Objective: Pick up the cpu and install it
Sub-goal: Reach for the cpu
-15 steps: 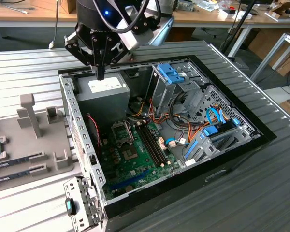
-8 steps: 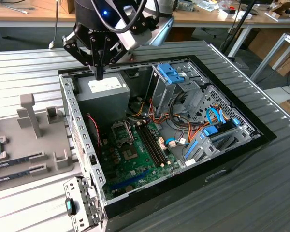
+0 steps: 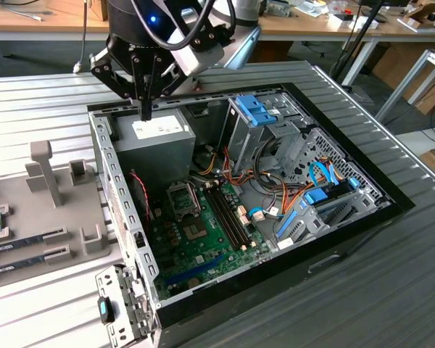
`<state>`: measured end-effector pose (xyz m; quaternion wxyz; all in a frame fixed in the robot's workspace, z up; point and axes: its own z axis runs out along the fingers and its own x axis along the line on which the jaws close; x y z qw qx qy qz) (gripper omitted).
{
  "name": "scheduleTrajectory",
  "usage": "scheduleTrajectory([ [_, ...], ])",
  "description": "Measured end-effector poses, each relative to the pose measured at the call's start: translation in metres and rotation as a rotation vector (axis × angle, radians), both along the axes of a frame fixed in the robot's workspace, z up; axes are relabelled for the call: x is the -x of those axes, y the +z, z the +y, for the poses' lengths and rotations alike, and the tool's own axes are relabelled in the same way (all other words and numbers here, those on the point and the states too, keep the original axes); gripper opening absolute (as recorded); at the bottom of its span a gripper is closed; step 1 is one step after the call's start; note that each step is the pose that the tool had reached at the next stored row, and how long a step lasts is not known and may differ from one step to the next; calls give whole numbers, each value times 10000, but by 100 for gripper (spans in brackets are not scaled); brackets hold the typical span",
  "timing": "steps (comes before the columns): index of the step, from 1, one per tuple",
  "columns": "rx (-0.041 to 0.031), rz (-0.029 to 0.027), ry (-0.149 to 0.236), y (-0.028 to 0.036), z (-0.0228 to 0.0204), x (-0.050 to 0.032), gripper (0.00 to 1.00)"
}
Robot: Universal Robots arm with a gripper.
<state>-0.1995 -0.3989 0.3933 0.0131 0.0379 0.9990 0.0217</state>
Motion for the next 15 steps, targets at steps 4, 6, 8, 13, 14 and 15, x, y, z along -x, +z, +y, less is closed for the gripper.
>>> scheduleTrajectory([
  [4, 0, 0, 0, 0, 0, 27, 11],
  [6, 0, 0, 0, 0, 0, 37, 11],
  [8, 1, 1, 0, 0, 0, 51, 11],
  [13, 0, 0, 0, 0, 0, 80, 11],
  [14, 0, 0, 0, 0, 0, 87, 11],
  [15, 1, 1, 0, 0, 0, 93, 11],
])
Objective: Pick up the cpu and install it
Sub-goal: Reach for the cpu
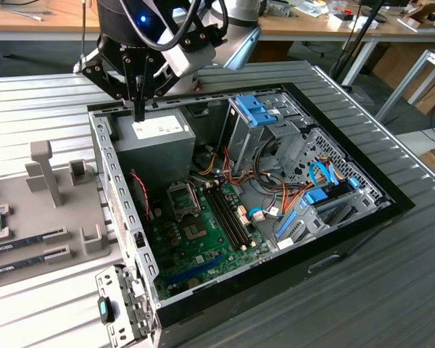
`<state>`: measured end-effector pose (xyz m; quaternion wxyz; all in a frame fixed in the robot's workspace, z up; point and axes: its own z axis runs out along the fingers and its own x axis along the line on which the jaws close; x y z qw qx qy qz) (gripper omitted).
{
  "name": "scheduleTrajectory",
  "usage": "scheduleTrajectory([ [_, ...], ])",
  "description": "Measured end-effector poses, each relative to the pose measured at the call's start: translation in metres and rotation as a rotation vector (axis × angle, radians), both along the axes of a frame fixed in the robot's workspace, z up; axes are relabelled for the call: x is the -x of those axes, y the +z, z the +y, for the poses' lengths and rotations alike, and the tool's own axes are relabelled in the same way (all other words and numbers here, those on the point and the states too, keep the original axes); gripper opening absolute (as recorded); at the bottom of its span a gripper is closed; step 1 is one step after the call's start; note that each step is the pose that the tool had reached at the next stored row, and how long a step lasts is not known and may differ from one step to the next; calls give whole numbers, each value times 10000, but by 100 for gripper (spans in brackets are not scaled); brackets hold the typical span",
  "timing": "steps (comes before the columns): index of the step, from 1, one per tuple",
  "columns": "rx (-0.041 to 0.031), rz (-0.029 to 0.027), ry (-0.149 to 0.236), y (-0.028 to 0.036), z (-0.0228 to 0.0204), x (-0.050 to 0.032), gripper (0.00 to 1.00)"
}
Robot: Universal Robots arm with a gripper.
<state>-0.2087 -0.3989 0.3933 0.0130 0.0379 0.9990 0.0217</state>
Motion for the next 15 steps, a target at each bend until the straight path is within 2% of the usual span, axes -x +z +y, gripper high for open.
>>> scheduleTrajectory([
  [15, 0, 0, 0, 0, 0, 101, 11],
])
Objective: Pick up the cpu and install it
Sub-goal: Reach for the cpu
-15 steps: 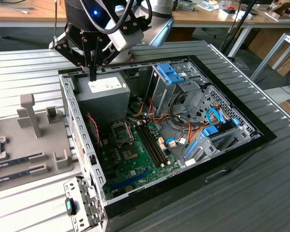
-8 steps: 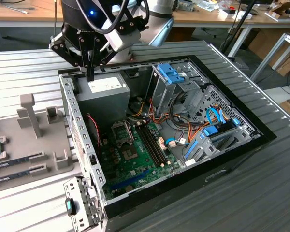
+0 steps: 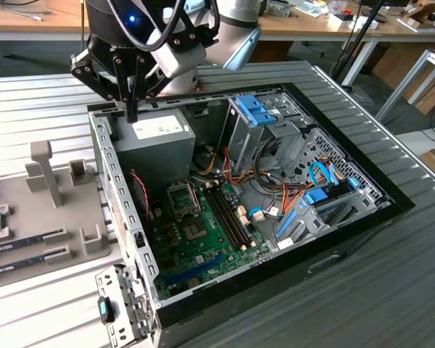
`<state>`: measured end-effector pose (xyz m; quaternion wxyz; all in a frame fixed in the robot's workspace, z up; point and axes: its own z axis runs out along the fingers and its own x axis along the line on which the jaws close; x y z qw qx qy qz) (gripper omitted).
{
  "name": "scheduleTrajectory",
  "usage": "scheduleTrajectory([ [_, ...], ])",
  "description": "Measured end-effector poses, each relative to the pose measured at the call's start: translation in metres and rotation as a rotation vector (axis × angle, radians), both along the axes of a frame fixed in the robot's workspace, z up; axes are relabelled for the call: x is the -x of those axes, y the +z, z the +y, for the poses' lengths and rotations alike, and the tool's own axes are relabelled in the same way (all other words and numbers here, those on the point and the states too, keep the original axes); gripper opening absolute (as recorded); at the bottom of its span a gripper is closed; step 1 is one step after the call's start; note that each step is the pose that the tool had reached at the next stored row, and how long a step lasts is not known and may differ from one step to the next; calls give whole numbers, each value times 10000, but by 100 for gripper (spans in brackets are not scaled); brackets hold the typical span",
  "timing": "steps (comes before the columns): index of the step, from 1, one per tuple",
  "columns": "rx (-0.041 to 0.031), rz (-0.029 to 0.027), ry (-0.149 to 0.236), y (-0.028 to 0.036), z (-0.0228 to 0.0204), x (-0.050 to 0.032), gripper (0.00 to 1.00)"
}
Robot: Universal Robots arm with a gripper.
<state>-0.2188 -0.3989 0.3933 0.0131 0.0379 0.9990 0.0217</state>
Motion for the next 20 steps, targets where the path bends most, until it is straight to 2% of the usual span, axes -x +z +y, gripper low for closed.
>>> scheduleTrajectory([
  [20, 0, 0, 0, 0, 0, 124, 11],
])
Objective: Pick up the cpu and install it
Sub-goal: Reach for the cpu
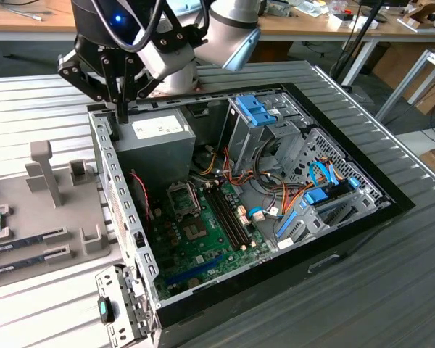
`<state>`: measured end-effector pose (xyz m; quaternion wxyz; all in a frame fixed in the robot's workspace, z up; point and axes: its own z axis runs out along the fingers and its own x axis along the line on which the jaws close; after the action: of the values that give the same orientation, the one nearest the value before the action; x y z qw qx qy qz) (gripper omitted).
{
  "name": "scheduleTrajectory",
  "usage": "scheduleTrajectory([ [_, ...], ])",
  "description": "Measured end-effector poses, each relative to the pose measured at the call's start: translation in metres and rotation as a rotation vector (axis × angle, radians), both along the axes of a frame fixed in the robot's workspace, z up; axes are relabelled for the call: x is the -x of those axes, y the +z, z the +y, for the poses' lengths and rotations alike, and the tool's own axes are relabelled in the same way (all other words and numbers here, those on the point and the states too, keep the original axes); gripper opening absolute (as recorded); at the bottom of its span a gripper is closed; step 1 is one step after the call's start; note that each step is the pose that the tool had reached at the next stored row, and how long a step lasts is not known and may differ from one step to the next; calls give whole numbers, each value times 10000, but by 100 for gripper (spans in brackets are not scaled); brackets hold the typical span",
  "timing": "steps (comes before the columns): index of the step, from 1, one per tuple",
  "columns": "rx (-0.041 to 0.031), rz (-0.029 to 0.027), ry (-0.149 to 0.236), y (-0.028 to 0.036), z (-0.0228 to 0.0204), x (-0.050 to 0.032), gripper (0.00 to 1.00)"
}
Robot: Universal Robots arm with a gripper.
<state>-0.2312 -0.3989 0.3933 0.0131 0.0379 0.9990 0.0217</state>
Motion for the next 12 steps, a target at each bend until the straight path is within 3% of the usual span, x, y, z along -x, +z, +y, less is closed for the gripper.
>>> scheduleTrajectory([
  [12, 0, 0, 0, 0, 0, 81, 11],
])
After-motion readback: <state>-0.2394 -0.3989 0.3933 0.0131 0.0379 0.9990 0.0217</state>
